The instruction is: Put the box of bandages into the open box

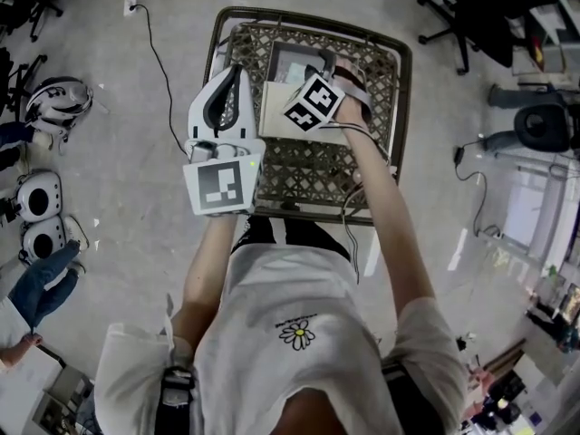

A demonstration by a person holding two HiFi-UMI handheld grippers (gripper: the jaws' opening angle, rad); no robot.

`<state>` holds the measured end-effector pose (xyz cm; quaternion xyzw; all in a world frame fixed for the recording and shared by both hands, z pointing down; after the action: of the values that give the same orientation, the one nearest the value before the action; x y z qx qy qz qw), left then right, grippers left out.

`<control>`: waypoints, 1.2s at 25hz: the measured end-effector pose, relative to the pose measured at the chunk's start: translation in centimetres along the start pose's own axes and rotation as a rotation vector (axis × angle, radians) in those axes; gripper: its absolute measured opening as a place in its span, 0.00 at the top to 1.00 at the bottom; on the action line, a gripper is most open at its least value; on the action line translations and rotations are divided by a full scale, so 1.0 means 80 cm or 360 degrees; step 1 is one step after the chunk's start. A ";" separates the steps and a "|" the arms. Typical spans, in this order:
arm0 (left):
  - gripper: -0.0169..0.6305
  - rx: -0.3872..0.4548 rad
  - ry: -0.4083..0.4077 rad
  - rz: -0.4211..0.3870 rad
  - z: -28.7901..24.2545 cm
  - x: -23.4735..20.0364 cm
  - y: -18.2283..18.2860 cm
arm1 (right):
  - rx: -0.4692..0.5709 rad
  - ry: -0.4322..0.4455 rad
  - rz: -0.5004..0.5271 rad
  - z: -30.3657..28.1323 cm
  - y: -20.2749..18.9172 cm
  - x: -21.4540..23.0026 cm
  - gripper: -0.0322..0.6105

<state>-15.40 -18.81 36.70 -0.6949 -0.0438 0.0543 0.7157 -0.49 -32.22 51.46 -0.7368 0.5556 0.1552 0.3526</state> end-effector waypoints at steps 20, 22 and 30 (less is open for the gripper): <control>0.94 0.0142 -0.0085 0.0005 0.023 0.037 0.071 | 0.0963 -0.0409 -0.1217 0.270 0.024 0.093 0.89; 0.94 0.0168 -0.0098 0.0003 0.027 0.044 0.086 | 0.1085 -0.0434 -0.1280 0.304 0.016 0.098 0.89; 0.94 0.0227 -0.0162 -0.0016 0.051 0.067 0.120 | 0.1341 -0.0565 -0.1476 0.383 -0.028 0.090 0.90</control>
<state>-10.86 -13.75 27.12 -0.6383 -0.0795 0.0889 0.7605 9.01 -15.82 26.25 -0.6619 0.1266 -0.1250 0.7282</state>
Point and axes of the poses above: the fingertips, and each gripper's own axes: z backward along the fingers, x to its right, y out of its top, the point moved 10 cm from there along z, backward along the fingers, and after that the axes turned 4 degrees about x, right-handed, at the moved point
